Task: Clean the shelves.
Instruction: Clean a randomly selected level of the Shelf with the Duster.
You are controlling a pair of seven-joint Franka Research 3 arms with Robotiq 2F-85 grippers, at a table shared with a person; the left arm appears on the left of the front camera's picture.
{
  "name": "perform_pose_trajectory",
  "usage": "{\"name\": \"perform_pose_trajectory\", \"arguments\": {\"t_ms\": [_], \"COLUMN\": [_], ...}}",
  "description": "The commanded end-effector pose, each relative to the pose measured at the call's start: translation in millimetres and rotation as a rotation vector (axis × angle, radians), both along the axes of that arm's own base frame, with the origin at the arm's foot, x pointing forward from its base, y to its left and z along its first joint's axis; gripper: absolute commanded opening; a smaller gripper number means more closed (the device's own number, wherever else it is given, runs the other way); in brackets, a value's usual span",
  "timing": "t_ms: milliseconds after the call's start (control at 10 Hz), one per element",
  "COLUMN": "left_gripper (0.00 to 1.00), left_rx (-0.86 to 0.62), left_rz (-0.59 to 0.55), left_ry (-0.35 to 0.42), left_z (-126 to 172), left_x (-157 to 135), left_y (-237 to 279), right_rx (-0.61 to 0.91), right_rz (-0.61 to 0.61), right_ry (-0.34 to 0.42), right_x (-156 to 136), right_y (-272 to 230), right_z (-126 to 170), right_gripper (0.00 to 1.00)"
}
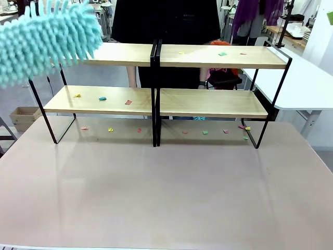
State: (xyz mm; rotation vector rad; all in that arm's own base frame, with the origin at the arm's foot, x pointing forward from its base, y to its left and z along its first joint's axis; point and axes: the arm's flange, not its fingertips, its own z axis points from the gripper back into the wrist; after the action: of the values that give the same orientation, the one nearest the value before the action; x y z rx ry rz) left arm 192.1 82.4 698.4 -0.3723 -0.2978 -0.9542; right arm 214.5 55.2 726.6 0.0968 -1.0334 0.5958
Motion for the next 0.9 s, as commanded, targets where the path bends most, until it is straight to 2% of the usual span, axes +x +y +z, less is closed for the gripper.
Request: {"name": "perform_pose_trajectory", "arguments": {"t_ms": [0, 100, 300, 400, 600, 800], "left_gripper": [0.12, 0.12, 0.12, 0.12, 0.12, 0.12], "left_rx": [-0.025, -0.025, 0.03, 0.02, 0.03, 0.07], "left_rz": [0.212, 0.264, 0.482, 0.491, 0.598, 0.691], "left_ry": [0.04, 0.071, 0.181, 0.215, 0.205, 0.162], "left_z": [17, 23, 27, 29, 32, 31], "left_x": [23, 40, 81, 92, 114, 136], "left_y": [-16, -26, -45, -50, -59, -71], "right_rx": [0.007, 0.007, 0.007, 0.007, 0.007, 0.007], "right_rz": [0.01, 0.01, 0.01, 0.01, 0.01, 0.01], "right_ry": [0.003, 0.003, 0.003, 0.003, 0.003, 0.003], "right_x": [1, 1, 1, 1, 1, 1], "right_y": [-1, -1, -1, -1, -1, -1], "right_z": [-1, -1, -1, -1, -1, -1], "right_gripper": [1.0, 1.0, 1.0, 1.0, 1.0, 1.0]}}
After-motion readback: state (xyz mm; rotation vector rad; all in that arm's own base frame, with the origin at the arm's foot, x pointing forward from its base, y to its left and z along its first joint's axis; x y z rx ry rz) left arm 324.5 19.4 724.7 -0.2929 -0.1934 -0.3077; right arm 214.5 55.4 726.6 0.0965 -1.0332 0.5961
